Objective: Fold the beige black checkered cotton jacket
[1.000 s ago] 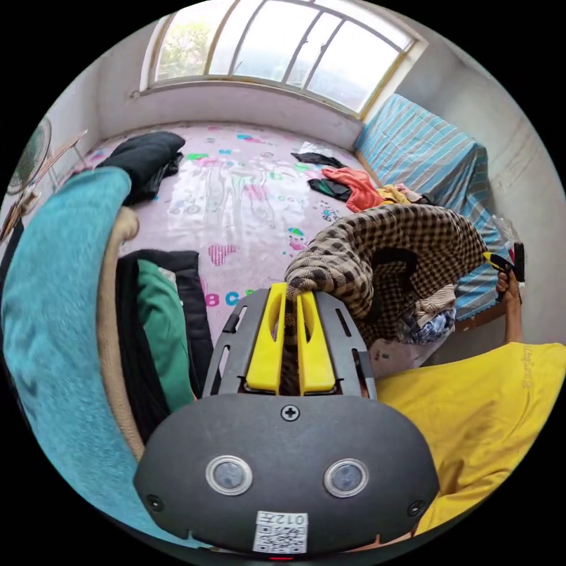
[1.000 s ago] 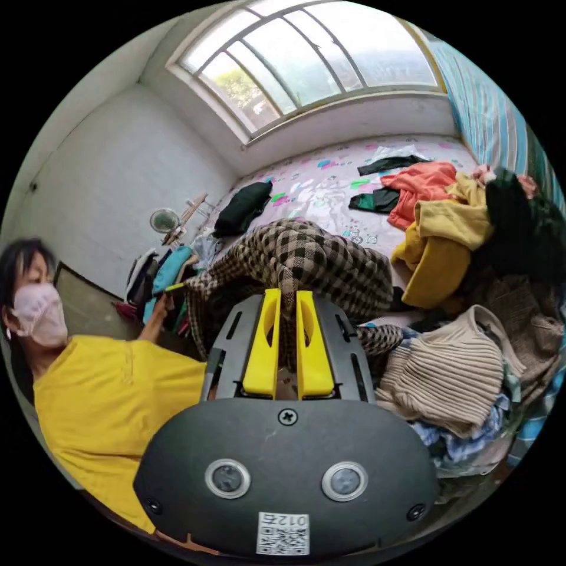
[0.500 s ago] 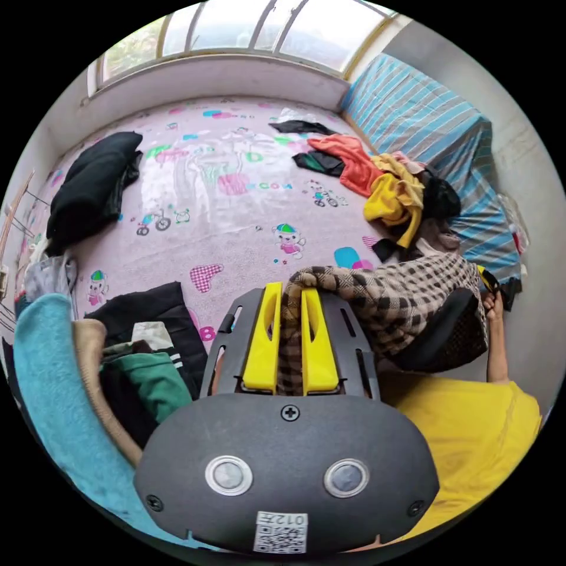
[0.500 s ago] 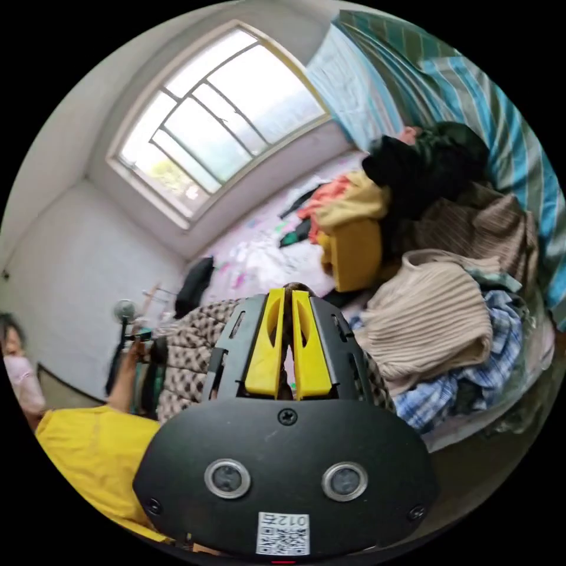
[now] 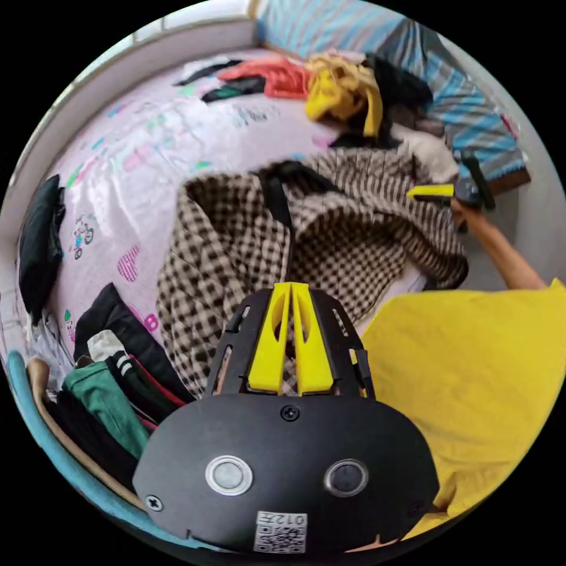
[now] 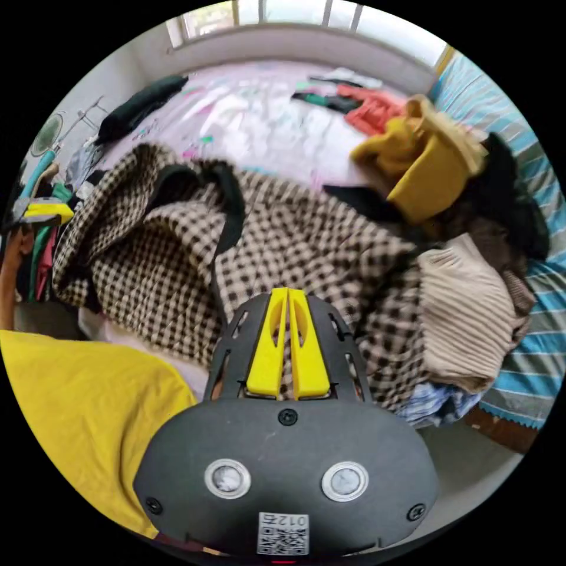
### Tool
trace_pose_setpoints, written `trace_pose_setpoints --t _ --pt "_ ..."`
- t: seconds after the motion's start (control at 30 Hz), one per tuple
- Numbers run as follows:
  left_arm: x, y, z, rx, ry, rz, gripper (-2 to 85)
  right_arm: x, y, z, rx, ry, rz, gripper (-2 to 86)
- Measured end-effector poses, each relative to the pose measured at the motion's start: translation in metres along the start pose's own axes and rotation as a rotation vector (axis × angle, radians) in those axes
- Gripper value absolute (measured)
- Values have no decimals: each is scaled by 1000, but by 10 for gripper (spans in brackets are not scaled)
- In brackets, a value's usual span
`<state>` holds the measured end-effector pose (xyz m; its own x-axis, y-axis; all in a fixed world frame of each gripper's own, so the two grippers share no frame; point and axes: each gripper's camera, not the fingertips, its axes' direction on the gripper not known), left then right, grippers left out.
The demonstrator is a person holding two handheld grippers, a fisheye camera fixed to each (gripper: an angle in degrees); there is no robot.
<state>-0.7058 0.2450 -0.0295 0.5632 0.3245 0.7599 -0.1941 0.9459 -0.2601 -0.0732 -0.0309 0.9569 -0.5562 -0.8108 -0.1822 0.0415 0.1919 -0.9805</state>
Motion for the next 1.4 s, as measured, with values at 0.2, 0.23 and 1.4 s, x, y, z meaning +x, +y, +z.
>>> trace_pose_setpoints --t 0.2,0.23,1.4 --pt "-65 -9 49 -230 -215 -288 8 0 -31 90 -245 37 -32 5" --pt "-84 -8 34 -190 -169 -379 9 4 -36 98 -257 26 -7 5" --pt "-6 -254 -72 -144 -47 439 14 17 3 91 -163 -210 -87 10"
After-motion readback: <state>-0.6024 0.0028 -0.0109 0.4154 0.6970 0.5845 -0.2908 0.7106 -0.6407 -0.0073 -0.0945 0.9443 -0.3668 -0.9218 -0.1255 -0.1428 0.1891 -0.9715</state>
